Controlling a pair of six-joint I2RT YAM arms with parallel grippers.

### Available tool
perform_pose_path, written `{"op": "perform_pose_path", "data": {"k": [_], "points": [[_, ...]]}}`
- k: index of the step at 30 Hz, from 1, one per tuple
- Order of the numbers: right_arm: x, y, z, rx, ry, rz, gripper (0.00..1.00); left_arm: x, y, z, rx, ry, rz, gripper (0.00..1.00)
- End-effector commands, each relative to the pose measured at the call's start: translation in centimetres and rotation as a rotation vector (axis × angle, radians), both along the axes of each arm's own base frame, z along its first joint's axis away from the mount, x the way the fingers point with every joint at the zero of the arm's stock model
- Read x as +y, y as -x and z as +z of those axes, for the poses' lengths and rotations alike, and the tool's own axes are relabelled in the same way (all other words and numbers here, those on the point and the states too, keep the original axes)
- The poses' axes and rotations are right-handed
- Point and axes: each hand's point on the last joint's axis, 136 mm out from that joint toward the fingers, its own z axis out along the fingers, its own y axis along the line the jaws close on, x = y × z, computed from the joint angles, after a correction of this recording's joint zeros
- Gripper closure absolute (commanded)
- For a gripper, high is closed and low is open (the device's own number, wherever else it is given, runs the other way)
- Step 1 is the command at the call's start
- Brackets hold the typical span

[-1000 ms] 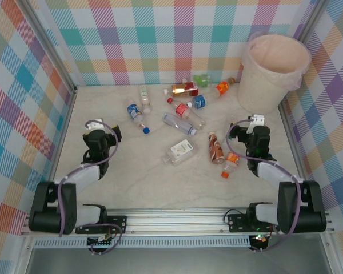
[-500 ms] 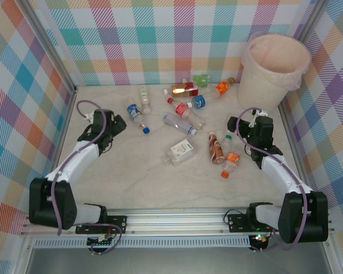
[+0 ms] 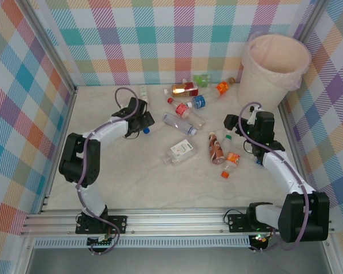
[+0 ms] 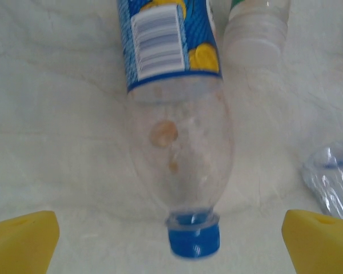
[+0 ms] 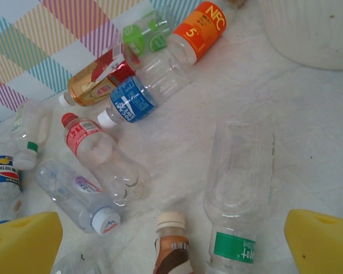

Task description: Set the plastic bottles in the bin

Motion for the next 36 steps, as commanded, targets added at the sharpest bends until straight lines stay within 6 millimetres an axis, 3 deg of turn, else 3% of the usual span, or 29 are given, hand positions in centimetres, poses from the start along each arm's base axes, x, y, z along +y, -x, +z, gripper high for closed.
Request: {"op": "perform_pose_path", "data": {"k": [1,10,15,25,36], "points": [[0.0,0.4,1.6,-0.029,0.016,0.007,0.00,0.9,-1.1,-0.5,0.019,-0.095,0.019,0.00],[-0.7,1.8,2.6,-0.018,0.068,-0.008,0.00,1.4,-3.8,-3.1,0.026,-0.130,0.039,0.00],[-0.3,2.8,2.8,-0.008,0.033,0.004,0.00,0.8,-4.3,-4.0,0.011,-0.112,-0.003,0.04],[1.6,3.6,3.6,0.018,-0.130,0.045,0.00,0.4,-3.4,-5.5,0.008,-0.082,-0.058,0.25],[4.2,5.0,3.1,0.058,-0.293,0.134,0.00,0.0,-2.5,-5.5,-0.016,-0.055,-0.102,0.36]]}}
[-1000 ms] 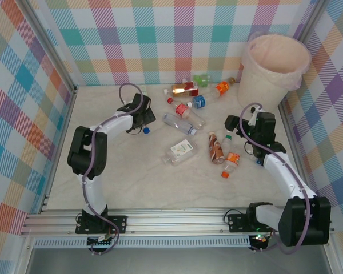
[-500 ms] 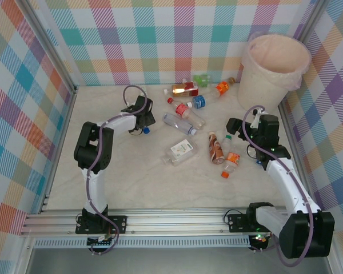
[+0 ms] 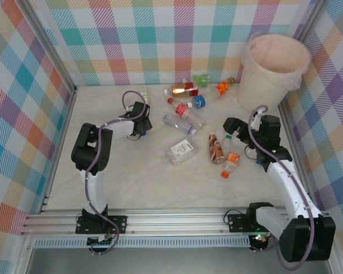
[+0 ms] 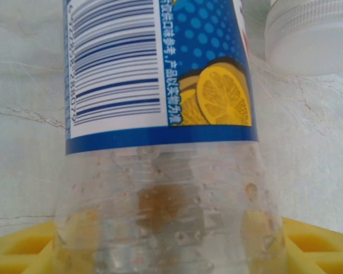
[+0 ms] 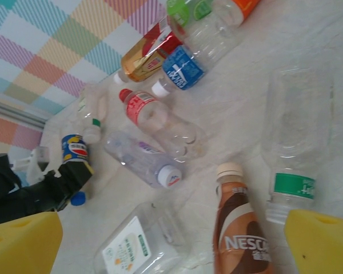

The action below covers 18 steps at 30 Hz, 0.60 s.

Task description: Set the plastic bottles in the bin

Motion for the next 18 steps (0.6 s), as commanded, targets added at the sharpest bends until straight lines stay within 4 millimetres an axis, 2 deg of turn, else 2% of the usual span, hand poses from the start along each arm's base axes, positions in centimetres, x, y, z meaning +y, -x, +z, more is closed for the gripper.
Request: {"op": "perform_pose_path", "data": {"k": [1,7,12,18], "points": [[1.8,0.6,0.4,0.000,-0.095,0.061,0.00,-0.4,0.5,0.6,-0.010,0.032,-0.038,0.37],[3.4,1.1,1.2,-0.022,-0.153,0.112,0.00,-0.3,1.0,1.2,-0.015,0.035,-0.038,0.41],[4.2,1.6,0.9,-0.029,-0.185,0.123,0.00,-0.8,1.9,1.9,-0.019,0.071,-0.062,0.46],[4.9,1.4,0.0,-0.011,-0.186,0.119,0.00,-2.0,5.0,3.5,-0.044,0.136,-0.147,0.49]]}}
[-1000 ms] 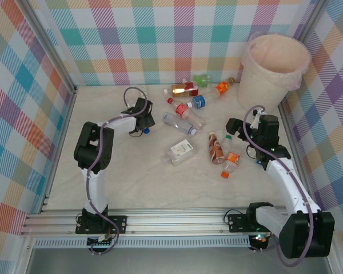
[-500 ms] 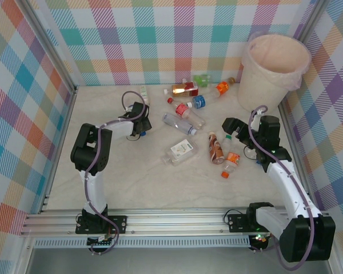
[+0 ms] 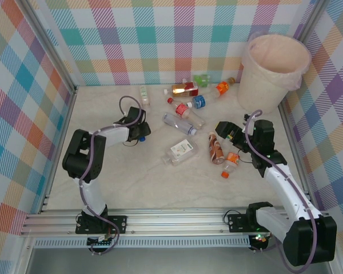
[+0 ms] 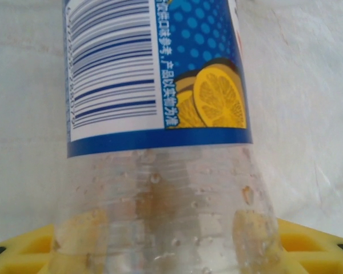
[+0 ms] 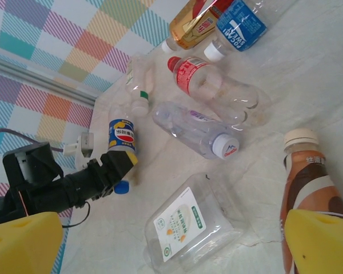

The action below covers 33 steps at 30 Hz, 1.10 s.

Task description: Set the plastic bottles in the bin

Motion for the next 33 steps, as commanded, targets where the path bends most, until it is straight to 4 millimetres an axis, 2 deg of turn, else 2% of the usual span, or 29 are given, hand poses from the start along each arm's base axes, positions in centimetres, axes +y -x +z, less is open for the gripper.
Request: {"op": "perform_pose_path", "data": {"k": [1,3,8,11,14,17,20,23,29,33], "points": [[0.8,-0.5,0.2,-0.010,-0.038,-0.002,0.00,-1.4,1.5,3.1,-0.066,0.059,-0.071,0.50],[1.7,-0.8,-0.1,0.006,-0.065,0.012,0.00,-2.4,2.7,4.8,-0.099,0.095,-0.110,0.51],[4.9,-1.2,0.5,0.049,-0.140,0.095,0.00,-7.4,7.7,10.6,-0.230,0.196,-0.345,0.51],[7.3,-1.3,1.5,0.061,-0.193,0.183,0.00,-10.3,10.8,13.8,-0.301,0.346,-0.492,0.51],[9.3,-1.2,3.4,0.030,-0.247,0.277,0.00,-12.1,13.2,16.4,-0.331,0.447,-0.618,0.51],[10.5,-1.6,5.0,-0.024,-0.290,0.316,0.00,-13.7,15.1,18.5,-0.363,0.521,-0.733,0.50],[11.6,-1.8,7.0,-0.096,-0.324,0.380,0.00,-14.8,16.1,19.6,-0.361,0.573,-0.800,0.50],[12.4,-2.2,8.2,-0.146,-0.319,0.412,0.00,-16.2,16.8,20.5,-0.353,0.619,-0.868,0.51],[12.8,-4.2,7.9,-0.113,-0.280,0.367,0.00,-18.7,18.1,21.4,-0.353,0.654,-0.964,0.51],[13.2,-4.6,8.5,-0.116,-0.291,0.385,0.00,-19.8,18.4,20.6,-0.318,0.661,-0.990,0.51]]}}
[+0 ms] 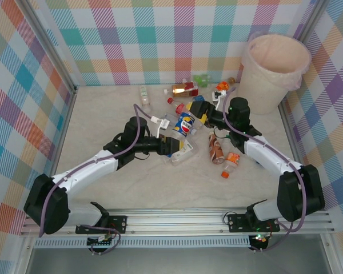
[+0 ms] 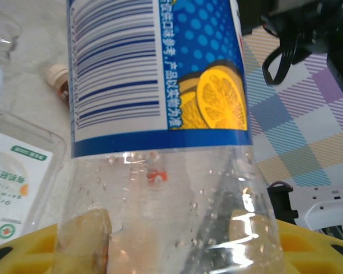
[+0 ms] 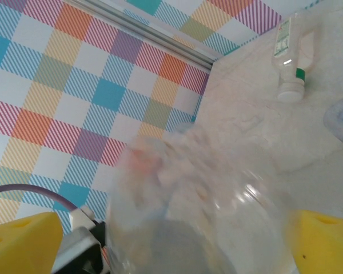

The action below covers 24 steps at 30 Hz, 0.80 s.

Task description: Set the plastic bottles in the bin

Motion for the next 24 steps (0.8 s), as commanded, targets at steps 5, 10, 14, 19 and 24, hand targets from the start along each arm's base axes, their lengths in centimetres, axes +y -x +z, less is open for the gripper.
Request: {"op": "perform_pose_path", "data": {"k": [5,10,14,19,24], "points": [[0.0,-0.6,0.2,0.017,0.023,-0.031,0.17,-1.8,0.4,1.9,-0.066,0.050,-0.072,0.51],[0.2,-0.3,0.1,0.013,0.040,-0.001,0.34,-2.1,0.3,1.4,-0.056,0.044,-0.074,0.51],[0.0,-0.3,-0.3,0.007,0.069,-0.016,0.40,-2.0,-0.1,1.4,-0.062,0.038,-0.061,0.50],[-0.8,-0.2,-0.3,-0.020,0.127,-0.048,0.48,-1.7,-1.0,0.7,-0.038,-0.009,-0.007,0.40],[-1.7,-0.2,-0.2,-0.031,0.198,-0.081,0.52,-1.9,-1.3,0.7,-0.019,0.001,0.004,0.15]]}}
